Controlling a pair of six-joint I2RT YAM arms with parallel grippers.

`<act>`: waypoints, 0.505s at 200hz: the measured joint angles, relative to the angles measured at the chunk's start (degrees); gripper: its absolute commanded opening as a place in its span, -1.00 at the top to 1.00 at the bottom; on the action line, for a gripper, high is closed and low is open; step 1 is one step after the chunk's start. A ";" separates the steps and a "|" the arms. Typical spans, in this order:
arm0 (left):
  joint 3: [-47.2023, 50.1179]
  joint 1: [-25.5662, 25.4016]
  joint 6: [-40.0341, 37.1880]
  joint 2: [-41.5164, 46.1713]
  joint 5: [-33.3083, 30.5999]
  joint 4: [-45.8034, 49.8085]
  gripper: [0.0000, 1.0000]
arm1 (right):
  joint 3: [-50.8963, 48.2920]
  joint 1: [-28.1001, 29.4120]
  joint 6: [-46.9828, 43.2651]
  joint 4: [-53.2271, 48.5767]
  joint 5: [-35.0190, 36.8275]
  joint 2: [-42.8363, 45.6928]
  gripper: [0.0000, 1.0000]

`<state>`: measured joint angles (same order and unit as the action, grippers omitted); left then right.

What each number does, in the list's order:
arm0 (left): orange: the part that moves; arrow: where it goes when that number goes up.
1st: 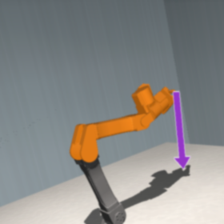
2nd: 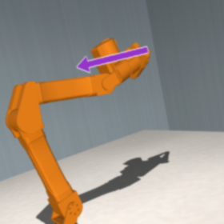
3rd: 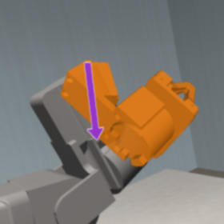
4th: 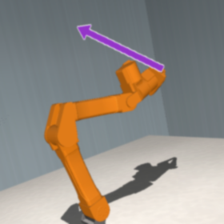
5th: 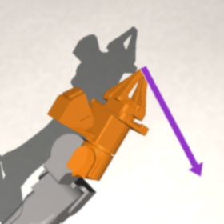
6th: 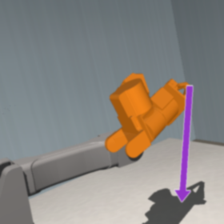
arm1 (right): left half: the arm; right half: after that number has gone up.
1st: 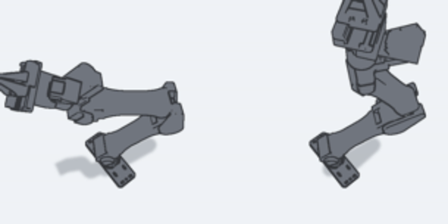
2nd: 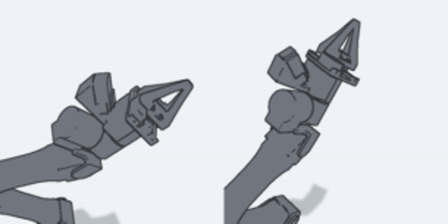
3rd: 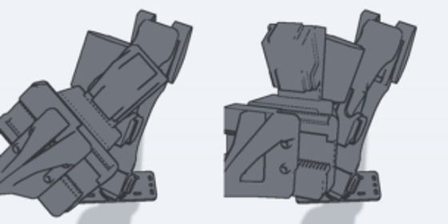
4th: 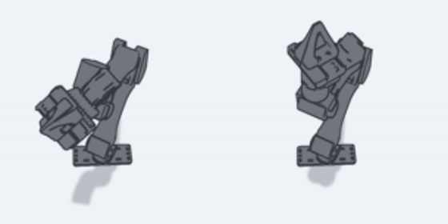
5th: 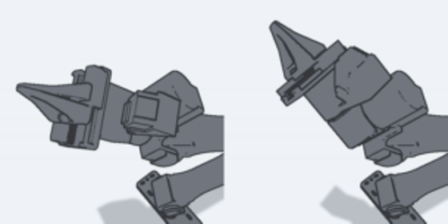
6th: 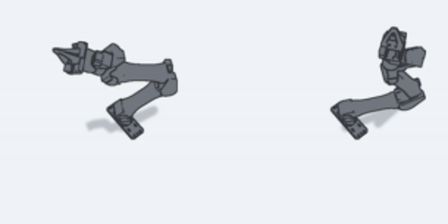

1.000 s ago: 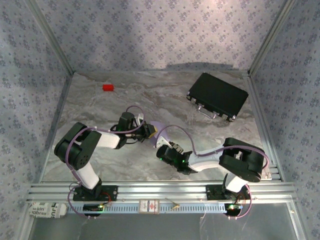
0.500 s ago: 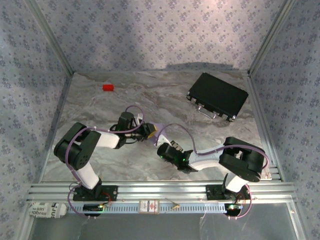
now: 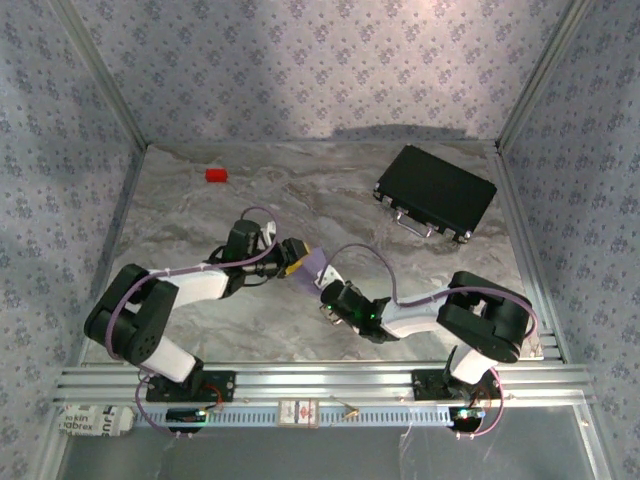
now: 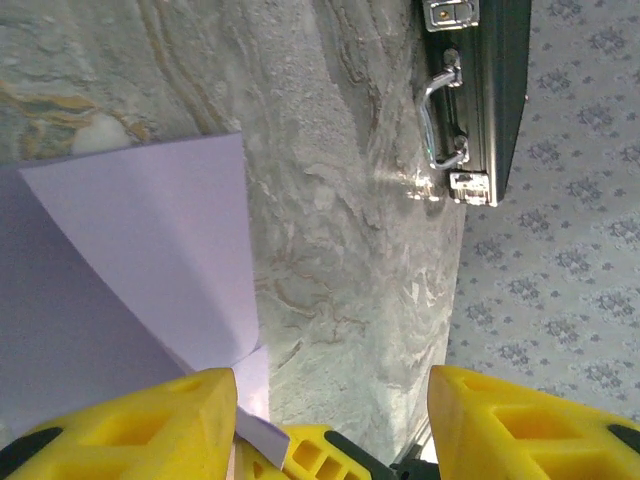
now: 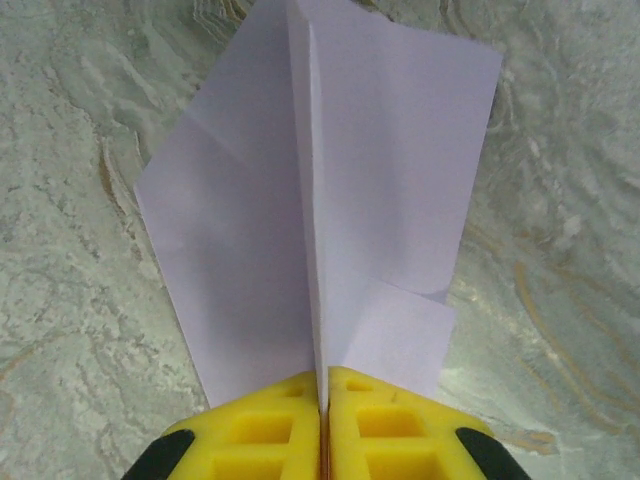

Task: Fold a paper plane with a square sheet of paper (pick it up from the middle)
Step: Fourth fold the wing at the center of the table.

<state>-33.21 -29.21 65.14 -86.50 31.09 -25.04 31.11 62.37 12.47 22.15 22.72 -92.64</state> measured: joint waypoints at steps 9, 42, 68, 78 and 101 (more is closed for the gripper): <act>0.09 0.20 -0.17 0.66 -0.72 1.01 -0.06 | -0.44 -0.37 0.63 0.66 -0.92 -0.02 0.79; 1.05 0.50 -0.55 3.50 -2.47 3.52 -0.07 | -1.29 -1.84 3.52 2.34 -4.09 -0.11 0.77; 1.14 0.61 -0.63 4.92 -3.32 4.83 -0.06 | -1.77 -2.93 5.73 4.39 -6.64 -0.44 0.75; 1.14 0.61 -0.63 5.38 -3.52 5.25 -0.06 | -2.12 -3.32 6.40 5.42 -7.63 -0.52 0.74; 1.25 0.61 -0.63 5.92 -3.72 5.66 -0.06 | -2.82 -4.02 7.96 7.45 -9.44 -0.79 0.74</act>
<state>-31.97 -28.60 64.51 -80.58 27.38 -19.38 28.29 58.35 20.43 29.61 13.28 -93.43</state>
